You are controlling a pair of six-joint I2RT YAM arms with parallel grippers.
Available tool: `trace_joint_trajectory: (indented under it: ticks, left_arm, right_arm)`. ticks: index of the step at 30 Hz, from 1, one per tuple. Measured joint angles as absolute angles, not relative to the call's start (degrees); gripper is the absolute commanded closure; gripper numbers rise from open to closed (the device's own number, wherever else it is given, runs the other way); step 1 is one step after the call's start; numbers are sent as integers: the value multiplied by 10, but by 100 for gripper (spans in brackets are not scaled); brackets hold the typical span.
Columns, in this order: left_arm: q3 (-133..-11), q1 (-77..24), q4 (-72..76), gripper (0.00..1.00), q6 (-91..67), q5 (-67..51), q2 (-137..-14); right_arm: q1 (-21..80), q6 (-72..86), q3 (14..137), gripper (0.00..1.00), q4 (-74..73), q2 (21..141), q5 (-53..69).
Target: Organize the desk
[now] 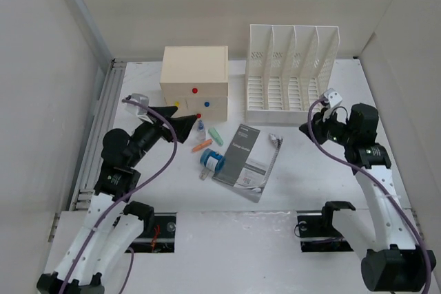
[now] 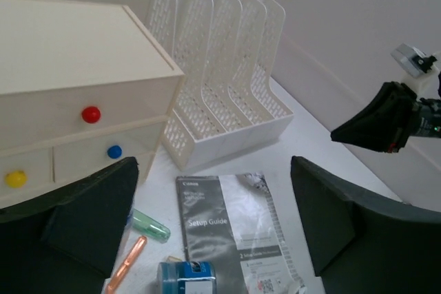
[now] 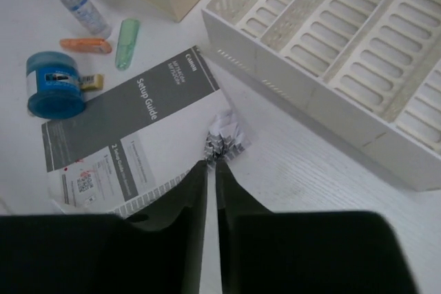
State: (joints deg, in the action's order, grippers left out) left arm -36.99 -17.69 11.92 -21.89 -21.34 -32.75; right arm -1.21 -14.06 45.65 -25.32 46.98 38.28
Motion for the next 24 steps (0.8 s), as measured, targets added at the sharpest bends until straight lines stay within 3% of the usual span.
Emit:
trace_joint_trajectory:
  ticks: [1, 2, 4, 19, 24]
  left_arm:
    - [-370, -180, 119, 21, -220, -220, -338]
    - [-370, -185, 119, 24, -220, -227, -352]
    - [-376, -193, 109, 28, -219, -238, -386]
    - [-351, -203, 131, 30, -271, -304, -465]
    - [-351, -233, 138, 31, -272, -280, -512]
  right_arm:
    - [-12, -125, 448, 32, -245, 475, 389]
    - [-12, -111, 441, 14, -237, 481, 397]
    - [-12, -95, 430, 1, -216, 497, 416]
    - [22, 12, 403, 1, -110, 787, 469]
    - [28, 36, 383, 1, -94, 827, 451]
